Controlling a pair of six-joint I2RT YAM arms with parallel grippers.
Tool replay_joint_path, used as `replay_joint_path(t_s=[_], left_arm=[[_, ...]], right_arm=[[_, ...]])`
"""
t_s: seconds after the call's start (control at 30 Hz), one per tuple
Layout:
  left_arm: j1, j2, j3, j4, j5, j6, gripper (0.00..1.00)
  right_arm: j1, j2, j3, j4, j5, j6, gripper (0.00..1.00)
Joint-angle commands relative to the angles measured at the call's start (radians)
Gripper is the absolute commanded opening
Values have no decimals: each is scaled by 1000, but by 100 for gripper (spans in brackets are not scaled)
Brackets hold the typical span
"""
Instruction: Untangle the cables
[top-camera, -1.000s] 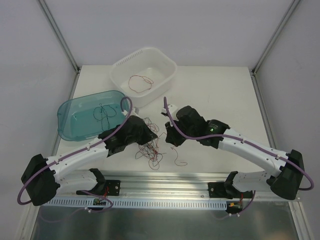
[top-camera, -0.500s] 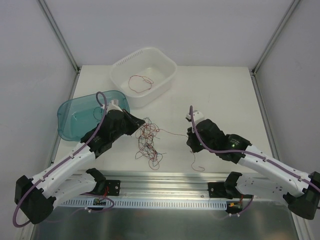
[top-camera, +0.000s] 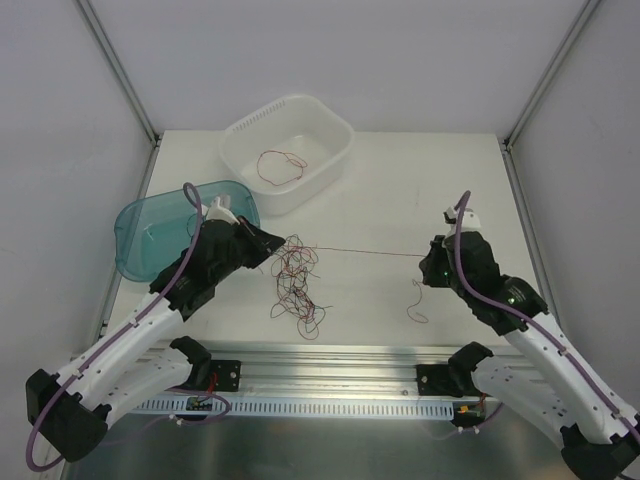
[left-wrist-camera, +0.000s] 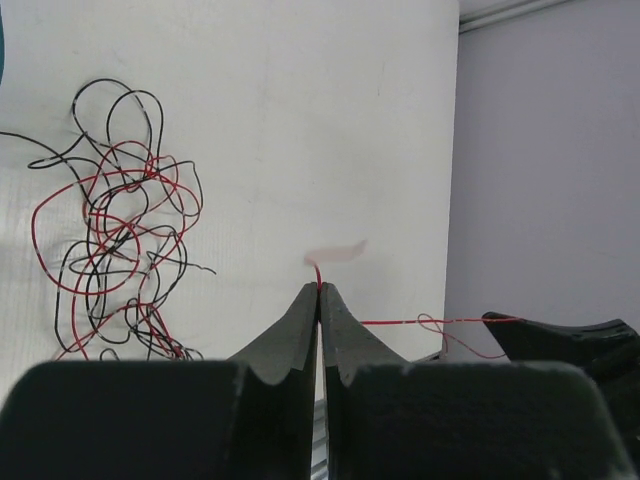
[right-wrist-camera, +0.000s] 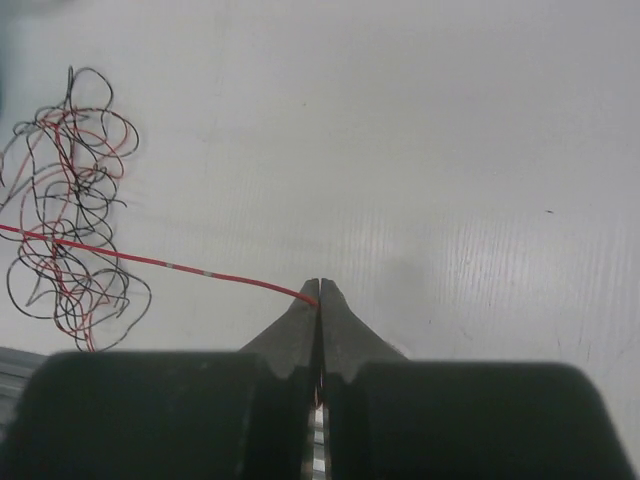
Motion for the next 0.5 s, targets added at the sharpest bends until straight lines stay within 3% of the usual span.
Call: replay_joint_path(t_s=[0.0,0.3,0.4,0.43,0.47], left_arm=[[35,1,31,-8,-42,113,0],[34,124,191,-6,179,278,0],[34,164,261,-6,205,286,0],[34,176,283,-6,205,292,0],[34,202,327,-8,213,295,0]], right_arm=[[-91,-46,46,-62,-2,-9,1],[-90,86,65,66,-229,-50,3],[-92,138,72,86,-269,-57,26],[-90,150,70,91,-309,-60,42],[-90,149,66,97,-320,-60,49]])
